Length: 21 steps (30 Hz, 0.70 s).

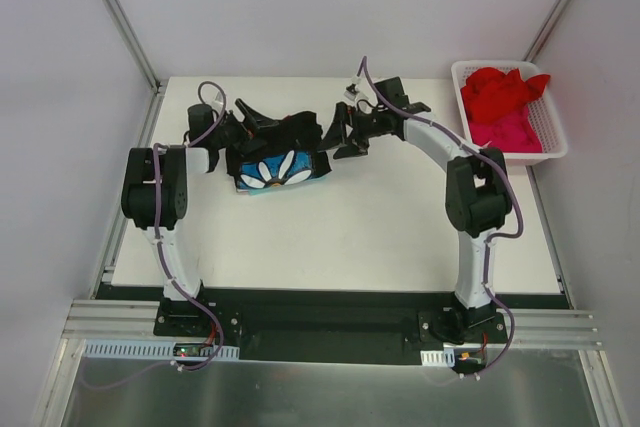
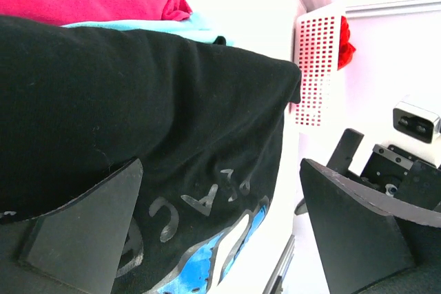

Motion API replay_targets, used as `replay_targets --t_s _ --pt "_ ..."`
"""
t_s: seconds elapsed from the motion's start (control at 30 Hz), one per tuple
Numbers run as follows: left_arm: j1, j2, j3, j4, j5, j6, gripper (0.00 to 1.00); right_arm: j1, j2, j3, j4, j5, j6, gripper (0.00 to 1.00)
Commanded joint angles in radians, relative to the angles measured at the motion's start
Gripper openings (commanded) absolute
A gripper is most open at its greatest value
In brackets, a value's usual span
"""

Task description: Fold and stack the t-shirts

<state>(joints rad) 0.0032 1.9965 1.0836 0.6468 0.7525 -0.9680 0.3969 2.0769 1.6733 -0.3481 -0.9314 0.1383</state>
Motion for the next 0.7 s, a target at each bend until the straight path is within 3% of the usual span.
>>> replay_targets --t_s 0.0,0.33,0.53,0.6,0.67 --pt "0.02 -0.025 0.024 0.007 -0.004 0.029 0.99 0.003 -0.071 0.028 0.006 -0.027 0.009 0.96" --pt "0.001 -0.136 -0.057 0.03 -0.013 0.022 0.99 0.094 0.017 0.115 0.264 -0.118 0.214 0.96" --pt "0.003 -0.313 0.011 -0.263 -0.123 0.219 0.99 0.105 0.074 0.17 0.251 -0.127 0.211 0.96" --pt "0.001 -0.364 0.016 -0.294 -0.125 0.233 0.99 0.106 0.115 0.213 0.261 -0.136 0.218 0.96" --pt "0.003 -0.396 0.004 -0.294 -0.117 0.212 0.99 0.109 0.152 0.235 0.383 -0.174 0.31 0.96"
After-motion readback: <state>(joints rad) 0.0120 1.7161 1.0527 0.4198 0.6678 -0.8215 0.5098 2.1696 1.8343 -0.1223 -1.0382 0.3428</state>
